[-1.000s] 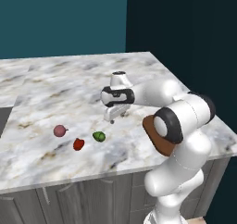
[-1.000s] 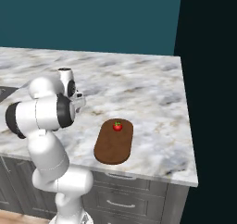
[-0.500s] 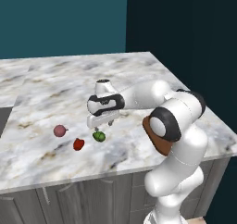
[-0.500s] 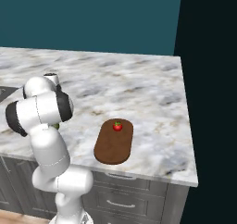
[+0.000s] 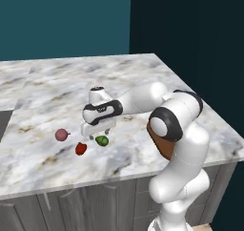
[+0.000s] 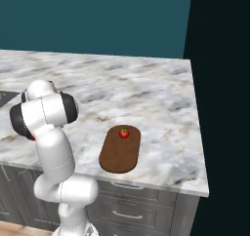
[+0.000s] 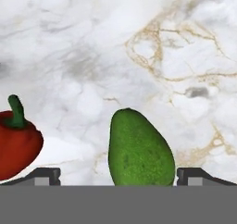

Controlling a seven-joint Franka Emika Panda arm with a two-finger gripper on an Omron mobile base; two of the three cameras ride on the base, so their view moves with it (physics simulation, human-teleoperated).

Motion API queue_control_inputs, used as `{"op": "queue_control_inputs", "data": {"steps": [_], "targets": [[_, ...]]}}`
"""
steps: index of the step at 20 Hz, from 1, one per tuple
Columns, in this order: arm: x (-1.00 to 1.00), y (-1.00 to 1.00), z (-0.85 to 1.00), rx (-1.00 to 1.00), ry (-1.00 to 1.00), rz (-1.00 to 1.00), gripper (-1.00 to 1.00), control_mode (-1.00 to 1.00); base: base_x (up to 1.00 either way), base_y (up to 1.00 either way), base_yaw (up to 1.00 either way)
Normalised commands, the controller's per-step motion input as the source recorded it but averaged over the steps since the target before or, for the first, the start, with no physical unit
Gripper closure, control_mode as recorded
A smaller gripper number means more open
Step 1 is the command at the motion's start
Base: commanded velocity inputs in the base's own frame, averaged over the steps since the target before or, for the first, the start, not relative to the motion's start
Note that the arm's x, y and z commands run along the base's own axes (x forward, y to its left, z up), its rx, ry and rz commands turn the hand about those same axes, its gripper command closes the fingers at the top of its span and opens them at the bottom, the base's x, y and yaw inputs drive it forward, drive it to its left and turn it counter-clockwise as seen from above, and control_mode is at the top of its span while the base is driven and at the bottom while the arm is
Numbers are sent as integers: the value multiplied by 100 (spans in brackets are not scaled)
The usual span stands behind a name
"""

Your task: Place the avocado, onion, tomato, and bell pepper on the cutting board.

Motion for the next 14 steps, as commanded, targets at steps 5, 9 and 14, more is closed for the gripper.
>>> {"op": "queue_control_inputs", "data": {"steps": [5,9,14], "targets": [[-1,-39,-21,0,0,-2,-100,-100,0,0,0],[-5,-19,-19,0,0,0,-100,-100,0,0,0],[-7,4,-22,0,0,-1,-100,-100,0,0,0]]}}
